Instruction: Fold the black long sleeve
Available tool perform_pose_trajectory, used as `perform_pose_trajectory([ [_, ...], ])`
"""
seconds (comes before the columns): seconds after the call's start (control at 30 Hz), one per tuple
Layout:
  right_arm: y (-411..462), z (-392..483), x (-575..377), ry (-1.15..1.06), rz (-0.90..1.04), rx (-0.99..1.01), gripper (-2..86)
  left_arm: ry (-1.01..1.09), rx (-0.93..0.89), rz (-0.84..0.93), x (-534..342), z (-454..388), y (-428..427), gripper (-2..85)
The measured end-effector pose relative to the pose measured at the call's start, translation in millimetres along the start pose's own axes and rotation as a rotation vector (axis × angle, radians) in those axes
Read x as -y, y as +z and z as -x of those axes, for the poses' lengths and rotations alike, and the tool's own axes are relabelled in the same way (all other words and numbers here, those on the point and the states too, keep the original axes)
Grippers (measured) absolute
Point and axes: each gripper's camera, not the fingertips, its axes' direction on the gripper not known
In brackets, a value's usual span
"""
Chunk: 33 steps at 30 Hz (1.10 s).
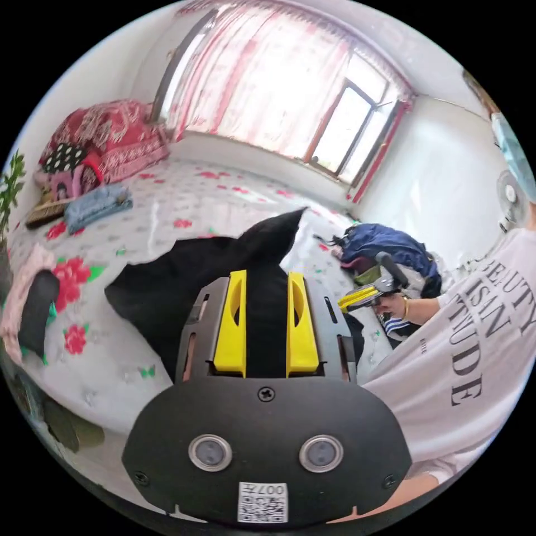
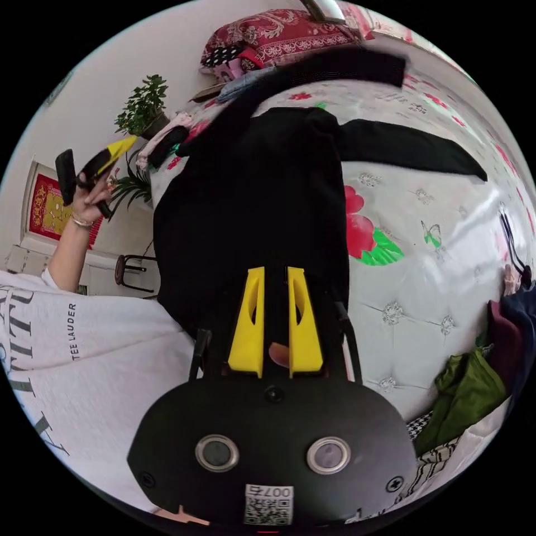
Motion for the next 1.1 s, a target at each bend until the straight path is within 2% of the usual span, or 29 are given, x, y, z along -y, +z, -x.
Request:
perform_pose_trajectory([
  [0.13, -14, -23, 1, 0.022, -0.026, -0.050, 5.9, -0.066, 0.173, 0.146, -20, -8, 41, 12.1],
  [0.37, -45, -55, 71, -0.024, -0.115, -0.164, 8.3, -0.098, 0.324, 0.182, 17, -4, 86, 12.7],
  [0.5, -39, -74, 118, -0.019, -0.114, -0.203, 9.0, -0.059, 0.418, 0.262, 39, -6, 131, 13.4],
  [0.57, -26, -91, 147, 0.019, -0.070, -0.227, 9.1, -0.074, 0.489, 0.315, 42, -5, 149, 12.4],
  [0.63, -17, -113, 163, 0.113, -0.057, -0.234, 9.1, -0.100, 0.583, 0.353, 42, -1, 163, 7.2],
  [0.7, -11, -142, 172, 0.262, -0.064, -0.204, 9.0, -0.091, 0.568, 0.340, 41, -3, 165, 5.8],
  [0.8, 0, -184, 175, 0.472, -0.087, -0.019, 8.4, -0.104, 0.553, 0.316, 40, -3, 162, 3.7],
  [0.87, -3, -182, 174, 0.463, -0.126, -0.077, 7.4, -0.134, 0.533, 0.294, 40, 0, 159, 1.2],
  [1.0, -14, -175, 173, 0.367, -0.080, -0.113, 3.0, -0.240, 0.460, 0.277, 41, 18, 153, -0.6],
  [1.1, -45, -166, 159, 0.323, -0.179, -0.083, 1.3, -0.306, 0.423, 0.247, 42, 25, 143, -0.6],
])
